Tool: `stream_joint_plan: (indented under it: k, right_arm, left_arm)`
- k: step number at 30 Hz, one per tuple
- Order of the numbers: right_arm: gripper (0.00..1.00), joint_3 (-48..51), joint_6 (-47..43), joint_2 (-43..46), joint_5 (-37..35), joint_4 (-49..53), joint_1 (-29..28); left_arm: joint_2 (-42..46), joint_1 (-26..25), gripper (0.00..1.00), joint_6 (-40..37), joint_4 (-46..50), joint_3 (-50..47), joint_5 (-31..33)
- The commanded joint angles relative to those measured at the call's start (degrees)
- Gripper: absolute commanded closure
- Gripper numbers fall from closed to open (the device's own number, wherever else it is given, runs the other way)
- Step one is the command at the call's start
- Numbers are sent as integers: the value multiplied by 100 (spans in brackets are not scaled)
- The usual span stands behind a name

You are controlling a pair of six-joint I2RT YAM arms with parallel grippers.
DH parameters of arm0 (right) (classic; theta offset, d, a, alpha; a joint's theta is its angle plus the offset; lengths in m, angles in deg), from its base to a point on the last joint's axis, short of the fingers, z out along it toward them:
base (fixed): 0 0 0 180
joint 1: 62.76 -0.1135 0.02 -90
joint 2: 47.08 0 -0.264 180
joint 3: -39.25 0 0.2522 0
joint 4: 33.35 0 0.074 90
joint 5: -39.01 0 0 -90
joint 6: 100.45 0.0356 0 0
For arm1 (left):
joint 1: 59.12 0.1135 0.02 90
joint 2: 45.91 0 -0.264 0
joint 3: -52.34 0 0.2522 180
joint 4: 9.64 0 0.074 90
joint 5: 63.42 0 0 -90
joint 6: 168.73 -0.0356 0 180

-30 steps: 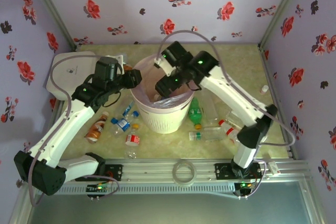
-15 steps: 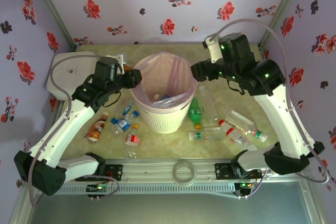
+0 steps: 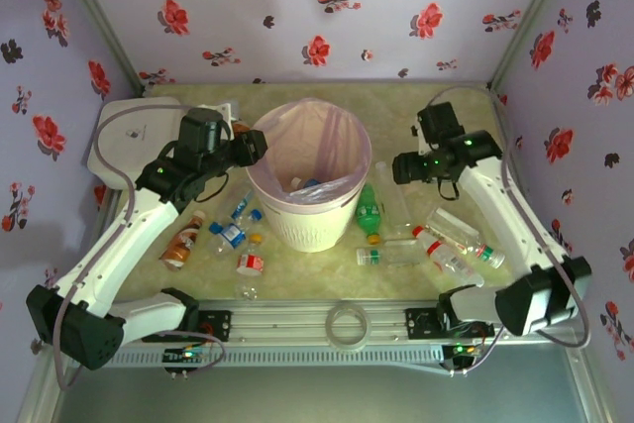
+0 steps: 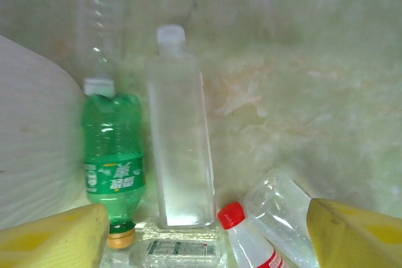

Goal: Put the plastic bottles in the bin

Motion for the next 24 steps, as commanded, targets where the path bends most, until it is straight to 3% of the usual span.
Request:
stream_joint_plan:
  k: [1, 12, 24]
  right_arm:
    - [19, 381, 245, -312, -43, -541, 45]
    - [18, 1017, 470, -1372, 506, -1520, -68]
    - [22, 1206, 611, -2198, 301, -2100, -130]
  left_arm:
    - [37, -57, 57, 70, -19, -80, 83]
    - [-37, -57, 57, 83, -68, -110, 65]
    - [-75, -57, 57, 83, -83, -154, 61]
